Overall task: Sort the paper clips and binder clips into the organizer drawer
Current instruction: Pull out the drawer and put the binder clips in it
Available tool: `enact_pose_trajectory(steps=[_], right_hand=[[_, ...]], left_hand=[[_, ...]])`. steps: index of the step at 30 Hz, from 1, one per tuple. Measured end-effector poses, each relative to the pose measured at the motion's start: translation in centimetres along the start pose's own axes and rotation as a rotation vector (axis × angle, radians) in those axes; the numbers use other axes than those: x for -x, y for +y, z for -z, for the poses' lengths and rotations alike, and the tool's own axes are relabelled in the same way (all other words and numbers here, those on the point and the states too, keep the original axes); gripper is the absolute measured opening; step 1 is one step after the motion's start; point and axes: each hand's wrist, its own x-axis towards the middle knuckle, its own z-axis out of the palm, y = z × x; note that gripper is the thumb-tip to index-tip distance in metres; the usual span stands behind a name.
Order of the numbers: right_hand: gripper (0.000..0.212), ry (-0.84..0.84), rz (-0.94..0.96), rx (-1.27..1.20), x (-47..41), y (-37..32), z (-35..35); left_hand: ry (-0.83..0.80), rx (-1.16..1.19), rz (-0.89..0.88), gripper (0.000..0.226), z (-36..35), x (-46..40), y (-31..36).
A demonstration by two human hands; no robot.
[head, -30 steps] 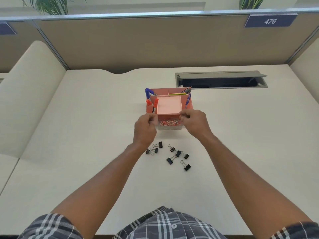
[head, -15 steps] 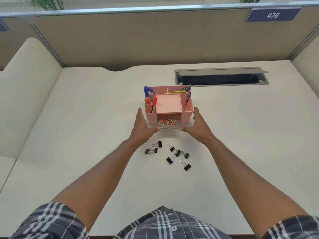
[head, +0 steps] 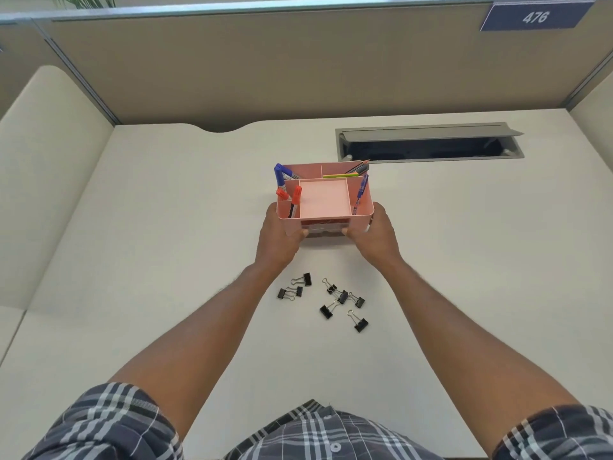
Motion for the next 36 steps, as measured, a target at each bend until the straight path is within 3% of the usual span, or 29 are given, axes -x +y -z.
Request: enact_pose_trajectory(steps=[12, 15, 17, 20, 22, 24, 36], right_hand=[[0.046, 0.128, -0.046, 0.009, -1.0, 1.0, -1.4], [0.058, 0.163, -0.164, 0.055, -0.5, 2.3, -1.9], [0.047, 0.179, -0.201, 0.158, 0.5, 3.2, -2.5], [0.031, 0.053, 0.079, 0.402, 2.1, 3.9, -3.8], [0.041, -0.062, 0.308, 0.511, 2.6, 3.9, -4.7], [0.051, -0.094, 0.409, 0.564, 2.5, 3.6, -5.3], [0.046, -0.087, 0.415, 0.609, 3.6, 4.1, -5.0]], left_hand=[[0.124, 0.008, 0.051, 0.054, -1.4, -0.7, -0.4], [0.130, -0.024, 0.067, 0.057, -1.4, -0.5, -1.3], [0.152, -0.056, 0.125, 0.063, -1.5, -0.1, -2.1], [0.160, -0.135, 0.175, 0.053, -1.8, 1.2, -3.3], [0.132, -0.220, 0.124, 0.038, -2.0, 2.2, -3.9], [0.108, -0.282, 0.080, 0.028, -2.1, 3.1, -4.5], [-0.010, -0.424, -0.050, 0.032, -1.7, 5.8, -6.5]])
